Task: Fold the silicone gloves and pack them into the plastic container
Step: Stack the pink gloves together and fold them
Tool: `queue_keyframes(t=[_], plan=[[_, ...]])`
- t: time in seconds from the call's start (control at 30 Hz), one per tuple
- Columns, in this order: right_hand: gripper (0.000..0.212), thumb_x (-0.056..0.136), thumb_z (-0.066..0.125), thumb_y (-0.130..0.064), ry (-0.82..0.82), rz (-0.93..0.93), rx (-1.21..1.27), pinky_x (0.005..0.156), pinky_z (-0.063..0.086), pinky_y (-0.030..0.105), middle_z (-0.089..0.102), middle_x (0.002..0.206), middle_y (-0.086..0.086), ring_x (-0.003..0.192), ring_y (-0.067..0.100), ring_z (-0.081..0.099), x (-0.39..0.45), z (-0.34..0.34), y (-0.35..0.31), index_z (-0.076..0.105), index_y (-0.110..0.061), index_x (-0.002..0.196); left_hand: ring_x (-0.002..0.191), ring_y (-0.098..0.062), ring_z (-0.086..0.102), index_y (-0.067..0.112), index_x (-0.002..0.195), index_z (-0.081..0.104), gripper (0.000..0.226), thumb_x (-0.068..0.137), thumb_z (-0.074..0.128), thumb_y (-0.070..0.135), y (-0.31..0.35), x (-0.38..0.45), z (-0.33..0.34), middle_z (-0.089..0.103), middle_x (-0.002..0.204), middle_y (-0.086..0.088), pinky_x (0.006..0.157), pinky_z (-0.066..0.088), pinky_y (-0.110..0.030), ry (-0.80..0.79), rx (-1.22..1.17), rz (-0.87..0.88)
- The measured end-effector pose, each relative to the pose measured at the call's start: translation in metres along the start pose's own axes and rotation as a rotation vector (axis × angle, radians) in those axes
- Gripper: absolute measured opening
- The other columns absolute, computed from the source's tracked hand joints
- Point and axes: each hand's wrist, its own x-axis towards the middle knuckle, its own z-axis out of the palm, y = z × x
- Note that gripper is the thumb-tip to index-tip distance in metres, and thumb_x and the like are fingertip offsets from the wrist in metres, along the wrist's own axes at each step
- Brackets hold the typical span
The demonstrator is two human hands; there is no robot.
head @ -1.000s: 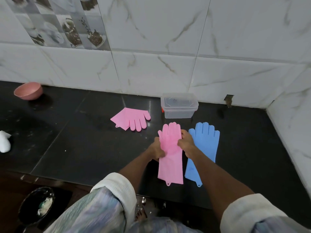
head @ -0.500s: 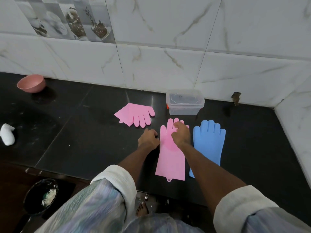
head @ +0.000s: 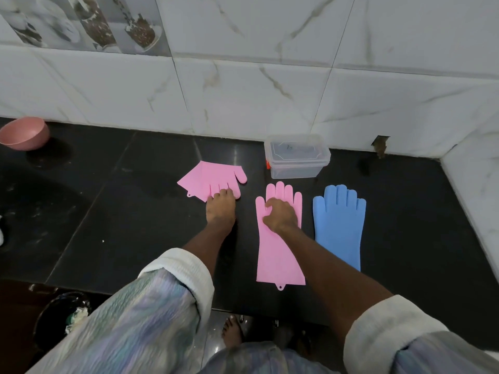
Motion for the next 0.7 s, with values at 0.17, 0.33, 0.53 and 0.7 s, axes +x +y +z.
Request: queue_keyframes(t=[0.17,0.33,0.53,0.7], plan=[[0.040,0.106,0.054,-0.037,-0.061,0.011,0.072,0.128,0.023,0.035,0.046,0.162,0.003,0.149,0.029,0.042,0.003,0.004,0.005,0.058,-0.021,0.143,0.123,-0.026,0.065,0.010,0.137,0.056,0.036,0.102,0.057,0.012,-0.013,0.012,-0.001,0.061,0.134,-0.010,0.104,0.048,-0.035,0.044,0.028,0.054],[0.039,0.098,0.070,-0.027,0.041,-0.009,0.264,0.119,0.035,0.030,0.062,0.145,0.003,0.134,0.024,0.057,-0.007,0.003,0.007,0.064,-0.020,0.136,0.102,-0.035,0.074,0.005,0.125,0.060,0.028,0.106,0.042,0.018,0.001,0.013,-0.028,0.074,0.115,-0.013,0.089,0.059,-0.043,-0.010,-0.400,-0.123],[0.072,0.080,0.089,-0.006,-0.131,-0.049,1.073,0.105,0.057,0.040,0.070,0.131,0.004,0.119,0.021,0.068,-0.023,-0.005,-0.015,0.055,-0.013,0.143,0.102,-0.027,0.065,0.002,0.106,0.076,0.031,0.104,0.045,0.004,0.038,0.010,-0.060,0.071,0.107,-0.016,0.093,0.051,-0.035,-0.090,-1.198,-0.150],[0.056,0.093,0.077,-0.009,-0.281,0.102,1.560,0.105,0.057,0.040,0.071,0.132,0.008,0.122,0.027,0.070,-0.024,-0.019,-0.008,0.057,-0.016,0.145,0.088,-0.028,0.054,0.006,0.105,0.065,0.009,0.100,0.060,0.001,0.042,0.004,-0.079,0.054,0.099,-0.018,0.086,0.043,-0.040,-0.416,-1.686,-0.261]])
